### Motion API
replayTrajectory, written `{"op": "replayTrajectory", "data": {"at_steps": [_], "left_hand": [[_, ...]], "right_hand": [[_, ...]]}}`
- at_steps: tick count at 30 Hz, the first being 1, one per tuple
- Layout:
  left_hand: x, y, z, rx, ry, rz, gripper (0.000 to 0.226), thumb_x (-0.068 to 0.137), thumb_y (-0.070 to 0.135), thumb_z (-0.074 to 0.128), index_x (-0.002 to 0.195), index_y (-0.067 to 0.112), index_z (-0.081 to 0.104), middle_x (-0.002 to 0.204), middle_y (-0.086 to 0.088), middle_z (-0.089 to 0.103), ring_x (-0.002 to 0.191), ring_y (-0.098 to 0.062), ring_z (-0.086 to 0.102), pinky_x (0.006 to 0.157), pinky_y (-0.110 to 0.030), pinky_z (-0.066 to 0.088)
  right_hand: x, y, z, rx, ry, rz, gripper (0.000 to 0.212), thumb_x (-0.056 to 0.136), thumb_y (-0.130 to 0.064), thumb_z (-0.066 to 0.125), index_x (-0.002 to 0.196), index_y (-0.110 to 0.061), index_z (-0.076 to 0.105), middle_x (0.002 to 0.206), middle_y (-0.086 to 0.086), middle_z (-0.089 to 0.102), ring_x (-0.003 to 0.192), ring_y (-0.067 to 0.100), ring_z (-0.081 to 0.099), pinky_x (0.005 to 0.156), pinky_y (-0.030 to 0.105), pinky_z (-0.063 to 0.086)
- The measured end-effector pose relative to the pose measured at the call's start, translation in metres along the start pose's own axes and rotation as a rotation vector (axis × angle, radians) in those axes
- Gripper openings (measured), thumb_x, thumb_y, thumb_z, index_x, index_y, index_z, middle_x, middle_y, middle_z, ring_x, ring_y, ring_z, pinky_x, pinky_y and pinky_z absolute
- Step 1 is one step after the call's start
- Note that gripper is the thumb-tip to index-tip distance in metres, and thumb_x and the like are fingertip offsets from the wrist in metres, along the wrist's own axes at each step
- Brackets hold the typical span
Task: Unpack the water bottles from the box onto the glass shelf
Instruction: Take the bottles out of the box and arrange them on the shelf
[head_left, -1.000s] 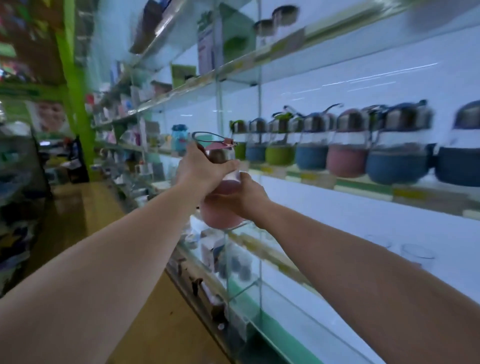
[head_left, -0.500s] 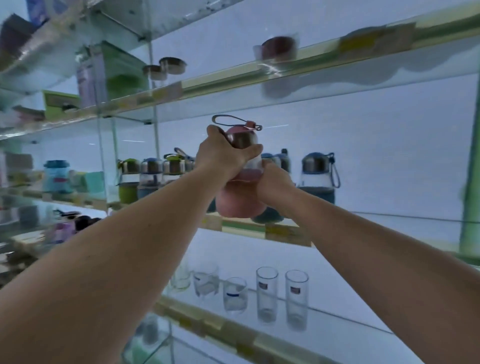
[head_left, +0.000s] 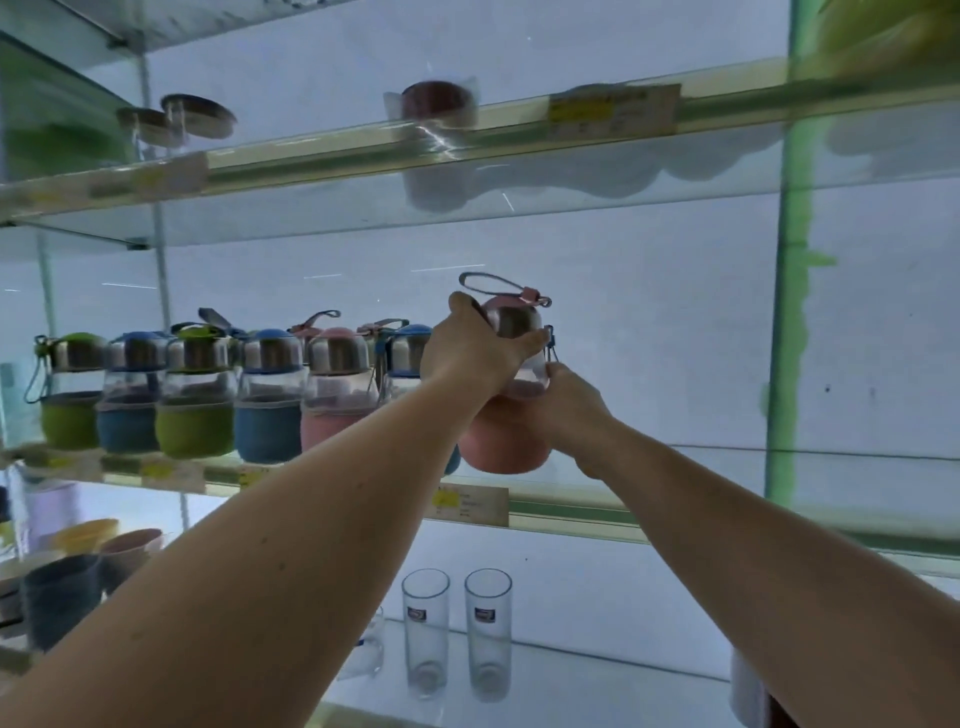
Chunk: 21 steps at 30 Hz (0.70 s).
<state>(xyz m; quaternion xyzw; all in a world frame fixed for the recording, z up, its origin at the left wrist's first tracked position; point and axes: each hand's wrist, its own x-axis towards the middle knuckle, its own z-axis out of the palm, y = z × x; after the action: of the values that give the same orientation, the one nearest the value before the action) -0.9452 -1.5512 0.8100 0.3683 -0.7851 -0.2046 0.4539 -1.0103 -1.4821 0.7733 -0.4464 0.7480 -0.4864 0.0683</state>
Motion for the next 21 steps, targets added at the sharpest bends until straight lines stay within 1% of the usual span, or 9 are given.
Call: {"op": "replayTrajectory", "data": {"at_steps": [2,4,7,10,12,13,16,18,21], "left_hand": [[0.001,-0.007,0.009,0.001,-0.036,-0.012,0.069,0.075,0.052,0.070,0.122,0.011,0.040,0.116,-0.008,0.060,0.107,-0.028,0.058,0.077,-0.031,0.041],[0.002,-0.014,0.016,0.001,-0.065,-0.027,0.076,0.075,0.050,0.071,0.129,0.008,0.037,0.119,-0.009,0.060,0.109,-0.028,0.058,0.081,-0.033,0.043],[0.005,-0.018,0.021,0.025,-0.092,-0.046,0.089,0.074,0.051,0.072,0.139,0.008,0.029,0.124,-0.010,0.058,0.113,-0.029,0.057,0.089,-0.037,0.046],[0.008,-0.018,0.021,0.028,-0.109,-0.042,0.086,0.073,0.049,0.074,0.135,0.008,0.031,0.123,-0.010,0.058,0.112,-0.030,0.057,0.088,-0.036,0.046],[0.008,-0.019,0.021,0.013,-0.109,-0.044,0.088,0.072,0.049,0.075,0.136,0.008,0.030,0.124,-0.010,0.057,0.113,-0.031,0.056,0.091,-0.038,0.046],[0.007,-0.019,0.022,0.007,-0.104,-0.045,0.089,0.072,0.049,0.075,0.138,0.009,0.028,0.126,-0.010,0.057,0.114,-0.031,0.056,0.092,-0.039,0.046],[0.004,-0.021,0.023,-0.002,-0.089,-0.036,0.092,0.075,0.049,0.073,0.142,0.010,0.024,0.129,-0.010,0.055,0.117,-0.031,0.054,0.093,-0.039,0.045],[0.002,-0.022,0.023,0.006,-0.078,-0.028,0.092,0.076,0.050,0.071,0.144,0.011,0.022,0.130,-0.010,0.054,0.118,-0.031,0.053,0.094,-0.040,0.045],[-0.001,-0.022,0.020,0.013,-0.113,-0.024,0.089,0.079,0.049,0.068,0.144,0.012,0.021,0.133,-0.012,0.052,0.120,-0.032,0.052,0.095,-0.040,0.044]], "right_hand": [[0.003,0.010,0.005,-0.010,-0.015,0.021,0.069,0.084,-0.048,0.062,0.140,-0.017,0.035,0.129,0.007,0.053,0.112,0.025,0.054,0.088,0.035,0.047],[0.007,0.017,0.010,-0.040,-0.025,0.041,0.068,0.085,-0.046,0.061,0.140,-0.016,0.034,0.130,0.007,0.053,0.116,0.025,0.053,0.094,0.036,0.047],[0.014,0.021,0.013,-0.064,-0.054,0.069,0.063,0.086,-0.046,0.060,0.135,-0.015,0.036,0.127,0.006,0.055,0.113,0.025,0.054,0.090,0.035,0.047],[0.023,0.021,0.013,-0.107,-0.089,0.060,0.064,0.084,-0.049,0.061,0.130,-0.010,0.042,0.122,0.006,0.057,0.110,0.023,0.056,0.085,0.033,0.046],[0.026,0.023,0.013,-0.120,-0.096,0.051,0.067,0.081,-0.051,0.063,0.129,-0.009,0.045,0.121,0.007,0.059,0.106,0.023,0.058,0.082,0.033,0.046],[0.027,0.025,0.014,-0.121,-0.095,0.047,0.067,0.082,-0.050,0.062,0.131,-0.009,0.043,0.123,0.008,0.058,0.109,0.024,0.057,0.085,0.034,0.046],[0.019,0.032,0.018,-0.061,-0.070,0.040,0.067,0.090,-0.041,0.055,0.144,-0.014,0.026,0.135,0.010,0.051,0.122,0.028,0.051,0.101,0.039,0.043],[0.017,0.036,0.019,-0.056,-0.057,0.027,0.068,0.091,-0.039,0.052,0.147,-0.016,0.019,0.138,0.012,0.048,0.124,0.030,0.049,0.104,0.043,0.041],[0.016,0.035,0.021,-0.066,-0.038,0.010,0.070,0.091,-0.040,0.051,0.147,-0.014,0.018,0.140,0.012,0.047,0.126,0.030,0.048,0.105,0.042,0.041]]}}
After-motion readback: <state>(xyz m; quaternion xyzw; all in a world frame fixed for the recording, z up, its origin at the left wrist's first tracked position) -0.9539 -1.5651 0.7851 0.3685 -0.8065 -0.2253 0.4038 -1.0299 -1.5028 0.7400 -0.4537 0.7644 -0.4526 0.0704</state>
